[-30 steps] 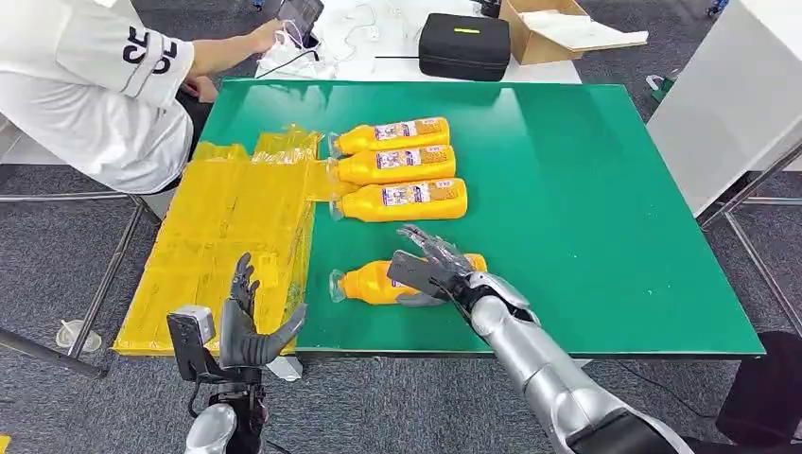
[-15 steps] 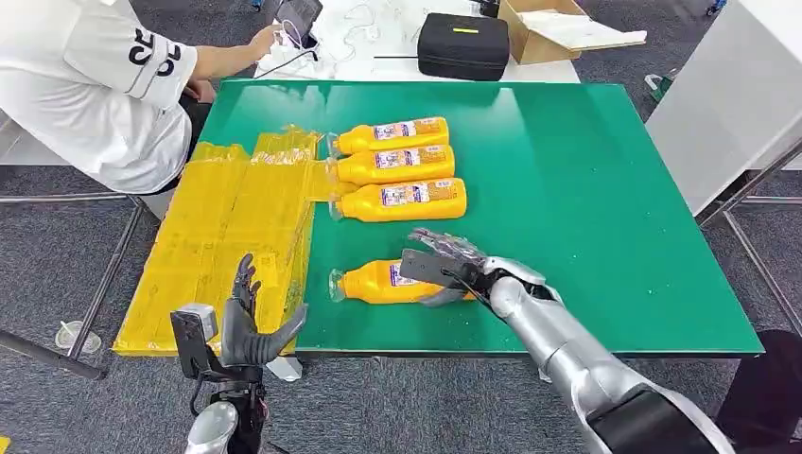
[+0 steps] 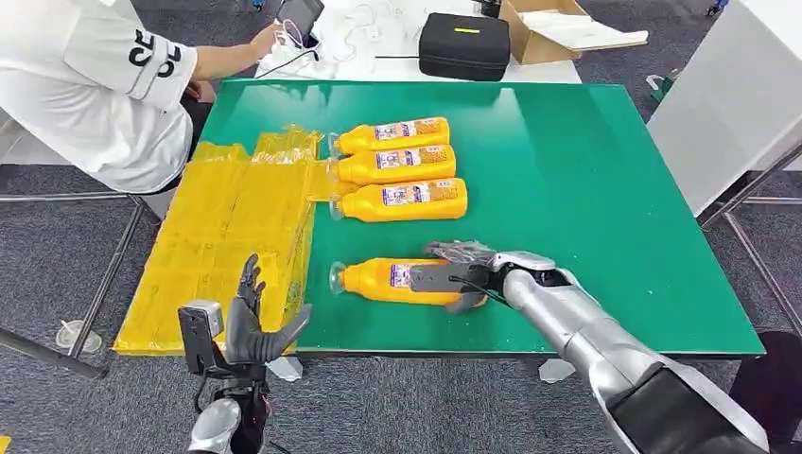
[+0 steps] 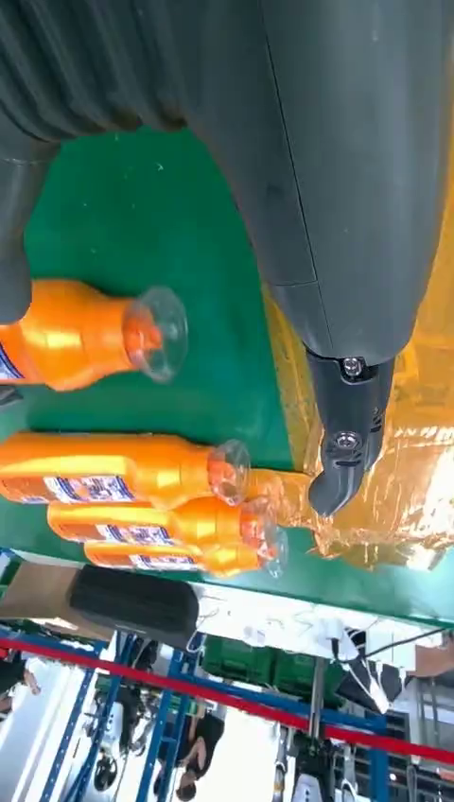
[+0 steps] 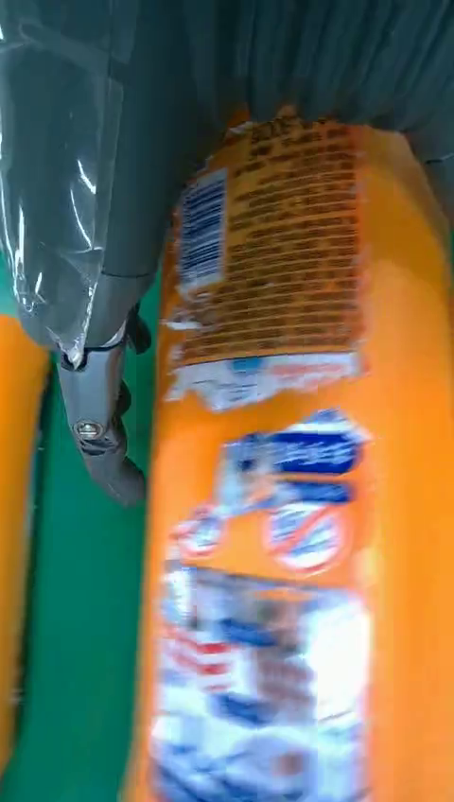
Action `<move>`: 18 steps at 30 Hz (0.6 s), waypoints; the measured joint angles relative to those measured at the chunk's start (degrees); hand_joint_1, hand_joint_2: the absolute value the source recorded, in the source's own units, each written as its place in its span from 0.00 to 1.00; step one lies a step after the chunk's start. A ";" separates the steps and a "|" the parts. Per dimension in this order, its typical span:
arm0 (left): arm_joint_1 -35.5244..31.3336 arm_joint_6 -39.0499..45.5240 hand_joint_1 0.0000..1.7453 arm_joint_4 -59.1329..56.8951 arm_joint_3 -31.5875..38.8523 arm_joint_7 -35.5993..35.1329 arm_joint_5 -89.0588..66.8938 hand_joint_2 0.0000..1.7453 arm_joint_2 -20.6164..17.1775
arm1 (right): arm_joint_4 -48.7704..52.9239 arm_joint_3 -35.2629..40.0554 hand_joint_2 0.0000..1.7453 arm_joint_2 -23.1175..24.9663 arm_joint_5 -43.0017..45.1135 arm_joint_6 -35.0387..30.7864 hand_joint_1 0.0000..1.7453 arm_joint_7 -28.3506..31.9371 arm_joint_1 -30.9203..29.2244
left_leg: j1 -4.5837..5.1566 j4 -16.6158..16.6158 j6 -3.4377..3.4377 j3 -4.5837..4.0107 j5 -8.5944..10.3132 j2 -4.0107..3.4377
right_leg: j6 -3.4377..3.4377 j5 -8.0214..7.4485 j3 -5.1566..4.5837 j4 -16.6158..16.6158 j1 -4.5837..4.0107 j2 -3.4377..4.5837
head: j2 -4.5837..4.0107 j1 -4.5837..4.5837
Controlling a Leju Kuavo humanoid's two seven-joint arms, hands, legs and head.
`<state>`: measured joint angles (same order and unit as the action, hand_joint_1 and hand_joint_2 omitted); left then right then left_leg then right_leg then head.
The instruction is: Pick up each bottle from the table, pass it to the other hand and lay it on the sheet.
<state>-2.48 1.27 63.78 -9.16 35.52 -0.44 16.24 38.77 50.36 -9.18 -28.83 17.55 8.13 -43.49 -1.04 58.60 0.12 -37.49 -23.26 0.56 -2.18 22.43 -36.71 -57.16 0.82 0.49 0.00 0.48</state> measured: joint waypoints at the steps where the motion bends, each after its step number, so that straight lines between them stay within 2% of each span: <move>1: -0.05 0.00 0.00 -0.11 0.00 -0.02 0.02 1.00 0.00 | -0.11 0.42 1.00 -0.04 0.04 0.00 0.00 -0.04 -0.11 | 0.00 0.00 0.00 0.00 0.00 0.00 | 0.00 0.00 0.00 0.00 0.00 0.00 | 0.00 0.00; 4: -0.20 0.00 0.00 -0.44 0.00 -0.04 0.02 1.00 0.00 | -0.72 1.94 1.00 -0.11 0.07 0.13 0.00 -0.17 -0.56 | 0.00 0.00 0.00 0.00 0.00 0.00 | 0.00 0.00 0.00 0.00 0.00 0.00 | 0.00 0.00; 5: -0.29 -0.02 0.00 -0.57 0.00 -0.15 0.02 1.00 0.02 | -0.98 2.62 1.00 -0.09 0.04 0.46 0.05 -0.22 -0.72 | 0.00 0.00 0.00 0.00 0.00 0.00 | 0.00 0.00 0.00 0.00 0.00 0.00 | 0.00 0.00; 6: -0.41 -0.02 0.00 -0.70 0.00 -0.26 0.02 1.00 0.02 | -1.25 3.08 1.00 0.00 -0.04 0.55 0.20 -0.31 -0.91 | 0.00 0.00 0.00 0.00 0.00 0.00 | 0.00 0.00 0.00 0.00 0.00 0.00 | 0.00 0.00; 8: -0.65 -0.02 0.00 -0.98 0.00 -0.44 0.07 1.00 0.22 | -2.12 4.24 1.00 0.50 -0.50 0.00 0.86 -0.85 -1.28 | 0.00 0.00 0.00 0.03 0.00 0.00 | 0.00 0.00 0.02 0.00 0.00 0.01 | 0.00 -0.02; 9: -0.78 -0.02 0.00 -1.18 -0.02 -0.50 0.13 1.00 0.33 | -2.66 4.80 1.00 0.83 -0.68 -0.56 0.86 -0.96 -1.39 | 0.00 0.00 0.00 0.05 -0.01 0.00 | 0.00 0.00 0.04 0.00 0.00 0.01 | 0.00 0.00; 11: -0.88 -0.02 0.00 -1.49 -0.02 -0.68 0.24 1.00 0.46 | -3.72 5.77 1.00 1.51 -0.74 -1.95 0.98 -1.09 -1.57 | 0.00 0.00 -0.01 0.19 -0.04 -0.08 | 0.00 0.00 0.13 0.00 -0.01 0.03 | 0.00 0.00; 12: -0.93 -0.02 0.00 -1.68 -0.04 -0.72 0.31 1.00 0.48 | -4.24 6.10 1.00 1.90 -0.72 -3.07 1.00 -1.07 -1.54 | 0.00 -0.01 0.02 0.29 -0.08 -0.13 | 0.00 0.00 0.18 0.01 -0.01 0.10 | 0.00 0.00; 18: -0.82 0.15 0.00 -1.81 -0.02 -0.85 0.50 1.00 0.66 | -5.38 6.45 1.00 2.84 0.54 -10.43 1.00 -1.11 -0.45 | -0.02 -0.02 0.04 0.62 -0.09 -0.18 | 0.01 0.00 0.47 0.01 -0.02 0.15 | 0.00 0.00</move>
<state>-3.30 1.42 61.96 -9.18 34.67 0.06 16.90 33.40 56.81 -6.34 -28.29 7.12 7.02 -43.94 -1.06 58.58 0.15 -36.87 -23.35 0.38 -2.17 22.43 -36.24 -57.14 0.80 0.64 0.00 0.48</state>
